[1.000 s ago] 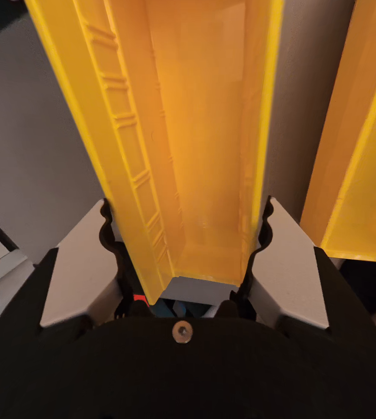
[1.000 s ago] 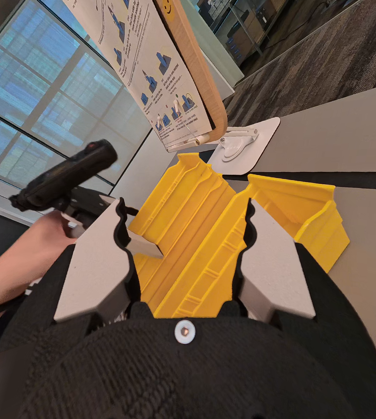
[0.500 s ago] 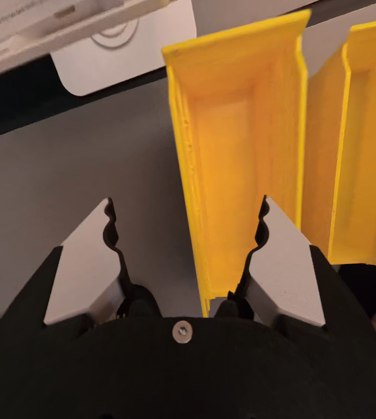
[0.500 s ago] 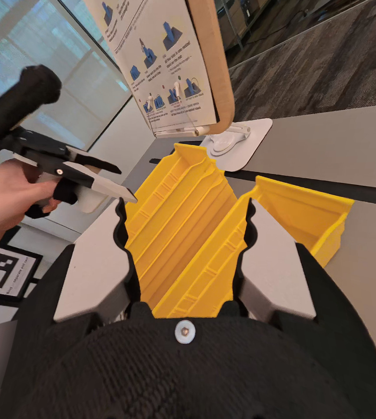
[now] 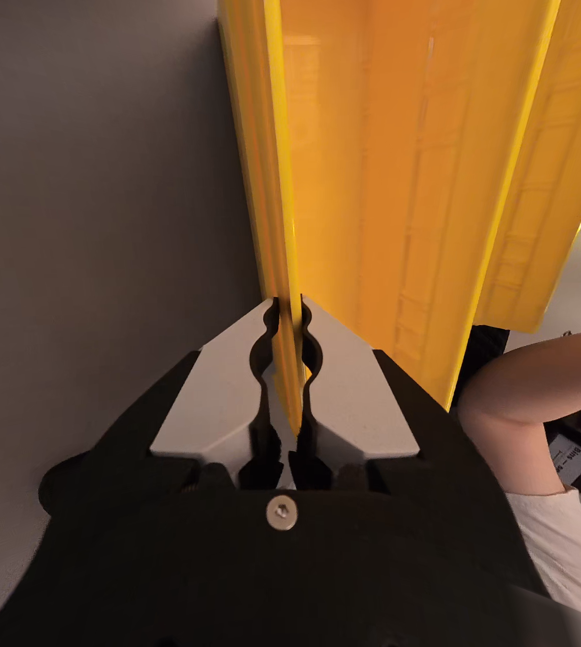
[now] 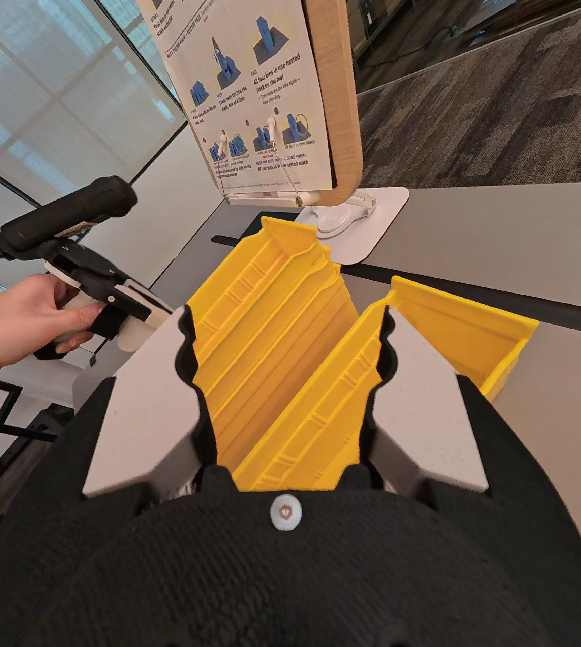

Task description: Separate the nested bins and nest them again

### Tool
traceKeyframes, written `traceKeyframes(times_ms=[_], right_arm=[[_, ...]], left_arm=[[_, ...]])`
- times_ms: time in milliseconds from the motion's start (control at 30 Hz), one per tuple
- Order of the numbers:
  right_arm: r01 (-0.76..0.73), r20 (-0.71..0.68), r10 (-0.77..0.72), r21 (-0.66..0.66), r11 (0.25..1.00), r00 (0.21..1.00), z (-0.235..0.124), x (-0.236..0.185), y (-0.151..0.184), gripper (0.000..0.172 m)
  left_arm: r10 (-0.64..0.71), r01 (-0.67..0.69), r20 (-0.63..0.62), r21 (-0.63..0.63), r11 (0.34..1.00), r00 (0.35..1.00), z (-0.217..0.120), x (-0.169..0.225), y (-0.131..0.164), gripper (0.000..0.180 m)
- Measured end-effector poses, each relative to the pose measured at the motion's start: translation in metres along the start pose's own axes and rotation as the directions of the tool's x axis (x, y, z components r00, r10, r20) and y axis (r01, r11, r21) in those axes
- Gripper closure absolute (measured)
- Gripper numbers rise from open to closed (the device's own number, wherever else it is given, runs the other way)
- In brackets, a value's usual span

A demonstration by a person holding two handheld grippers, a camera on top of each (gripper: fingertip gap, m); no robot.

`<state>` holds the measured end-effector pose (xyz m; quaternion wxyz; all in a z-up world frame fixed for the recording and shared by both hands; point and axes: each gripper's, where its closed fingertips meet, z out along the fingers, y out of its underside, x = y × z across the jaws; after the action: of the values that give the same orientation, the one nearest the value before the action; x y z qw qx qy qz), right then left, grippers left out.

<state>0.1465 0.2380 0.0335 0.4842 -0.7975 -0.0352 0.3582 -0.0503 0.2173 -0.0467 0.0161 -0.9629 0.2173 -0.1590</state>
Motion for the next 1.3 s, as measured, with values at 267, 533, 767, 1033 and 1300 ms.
traceKeyframes(times_ms=[267,533,767,1033,1300], right_arm=[[0.011,-0.011,-0.012,-0.033,0.999,1.000,0.006,0.000,0.007,0.065],[0.058,-0.128,-0.066,-0.062,0.996,0.990,0.007,0.014,0.009,0.065],[-0.006,-0.382,-0.137,-0.352,0.936,0.914,-0.011,0.028,0.054,0.051],[-0.098,-0.530,-0.174,-0.445,0.890,0.830,-0.022,0.025,0.086,0.038],[-0.263,-0.681,-0.148,-0.461,0.848,0.717,-0.012,0.037,0.123,0.037]], left_arm=[[0.035,-0.032,0.095,-0.036,0.999,0.995,-0.001,-0.001,0.018,0.173],[0.252,-0.265,0.087,0.200,0.943,0.964,-0.032,-0.005,-0.006,0.139],[0.455,-0.316,0.124,0.872,0.375,0.882,-0.139,0.027,-0.030,0.139],[0.641,0.026,-0.084,0.995,0.100,0.763,-0.214,0.023,-0.015,0.120],[0.641,0.000,-0.048,0.997,0.074,0.766,-0.234,-0.010,-0.006,0.133]])
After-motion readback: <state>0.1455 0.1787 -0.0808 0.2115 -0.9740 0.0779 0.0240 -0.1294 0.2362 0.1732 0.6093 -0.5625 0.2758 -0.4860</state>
